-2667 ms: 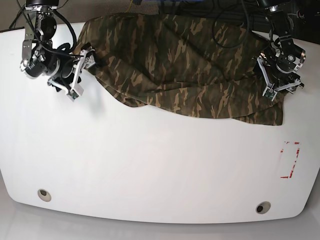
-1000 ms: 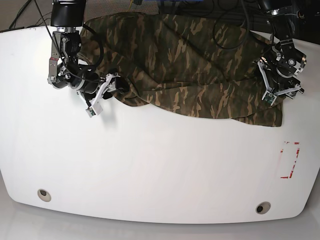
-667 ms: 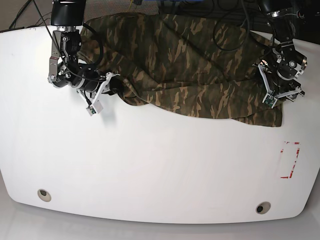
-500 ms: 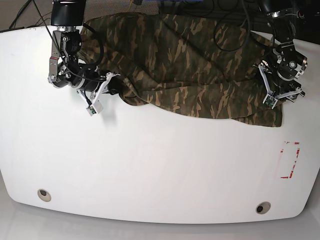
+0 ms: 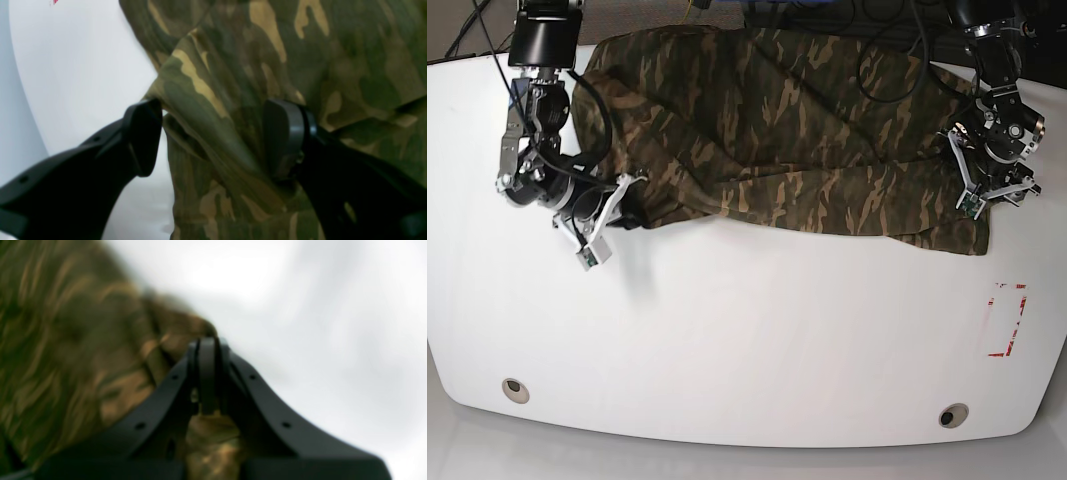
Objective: Layout the t-shirt on the table in an organized manner, then fold the t-shirt properly
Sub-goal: 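Pull the folded edge back with both grippers to straighten the fold, then drag the shirt hem toward the robot's base with both grippers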
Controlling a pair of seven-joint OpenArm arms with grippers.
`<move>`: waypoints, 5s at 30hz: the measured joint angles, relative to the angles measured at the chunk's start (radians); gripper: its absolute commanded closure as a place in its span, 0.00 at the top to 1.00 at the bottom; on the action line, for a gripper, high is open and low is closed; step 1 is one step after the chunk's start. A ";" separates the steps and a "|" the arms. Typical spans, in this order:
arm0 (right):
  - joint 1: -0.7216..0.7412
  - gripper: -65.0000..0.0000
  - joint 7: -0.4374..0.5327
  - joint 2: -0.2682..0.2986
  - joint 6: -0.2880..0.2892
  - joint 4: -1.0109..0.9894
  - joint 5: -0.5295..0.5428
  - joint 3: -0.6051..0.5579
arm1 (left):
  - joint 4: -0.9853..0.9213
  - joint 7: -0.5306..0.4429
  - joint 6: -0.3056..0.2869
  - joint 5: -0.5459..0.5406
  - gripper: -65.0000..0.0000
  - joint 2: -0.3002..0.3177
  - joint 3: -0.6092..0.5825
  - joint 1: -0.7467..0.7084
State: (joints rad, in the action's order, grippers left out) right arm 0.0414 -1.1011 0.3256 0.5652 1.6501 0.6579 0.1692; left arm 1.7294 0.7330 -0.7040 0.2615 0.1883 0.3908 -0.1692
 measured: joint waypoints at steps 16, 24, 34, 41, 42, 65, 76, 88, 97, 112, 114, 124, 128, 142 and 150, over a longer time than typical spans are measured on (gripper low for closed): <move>0.200 0.00 -0.008 0.077 0.000 0.004 0.000 -0.010 | 0.000 0.002 0.000 0.002 0.66 -0.002 -0.001 0.013; 0.207 0.00 -0.019 0.099 0.000 0.004 0.000 -0.013 | -0.001 0.003 -0.002 0.001 0.66 -0.003 0.014 0.078; 0.178 0.00 -0.018 0.093 0.001 0.004 0.000 -0.013 | 0.000 0.004 0.004 0.007 0.77 0.002 0.070 0.193; 0.156 0.00 -0.018 0.090 0.000 0.004 0.000 -0.013 | -0.031 0.003 -0.002 0.002 0.85 -0.004 0.068 0.258; 0.154 0.00 -0.018 0.090 0.001 0.004 0.000 -0.013 | -0.055 0.002 0.000 0.000 0.85 -0.001 0.069 0.272; 0.132 0.00 -0.018 0.071 0.003 0.004 -0.001 -0.013 | -0.554 -0.110 0.005 0.001 0.85 -0.011 0.109 0.442; 0.133 0.00 -0.018 0.071 0.003 0.004 0.000 -0.013 | -0.638 -0.190 0.005 -0.012 0.85 -0.007 0.112 0.459; 0.133 0.00 -0.018 0.071 0.003 0.004 0.000 -0.013 | -0.691 -0.253 0.006 -0.039 0.56 0.003 0.114 0.456; 0.133 0.00 -0.017 0.071 0.004 0.004 0.000 -0.013 | -0.690 -0.261 -0.004 -0.052 0.26 -0.002 0.112 0.449; 0.114 0.00 -0.017 0.070 0.003 0.004 0.000 -0.009 | -0.610 -0.223 -0.003 -0.004 0.04 -0.011 0.111 0.432; 0.114 0.00 -0.017 0.069 0.004 0.004 0.000 -0.009 | -0.565 -0.194 -0.001 0.008 0.04 -0.015 0.111 0.421; 0.145 0.00 -0.017 0.071 0.003 0.004 0.000 -0.006 | -0.400 -0.196 -0.001 0.003 0.04 -0.038 0.106 0.435; 0.184 0.00 0.009 0.081 0.003 0.004 0.000 -0.006 | -0.337 -0.153 -0.003 0.005 0.04 -0.037 0.105 0.450; 0.332 0.00 0.021 0.109 0.011 -0.090 0.000 -0.006 | -0.177 -0.139 -0.004 0.001 0.04 -0.031 0.039 0.552; 0.391 0.00 0.104 0.134 0.011 -0.198 0.000 -0.022 | -0.172 -0.133 -0.005 0.004 0.04 -0.032 0.001 0.612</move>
State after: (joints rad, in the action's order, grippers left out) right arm 0.4324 -0.9970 0.4595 0.5766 1.4521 0.6582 0.1471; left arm 1.5570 0.6003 -0.7090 0.2653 0.1566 0.3916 0.4423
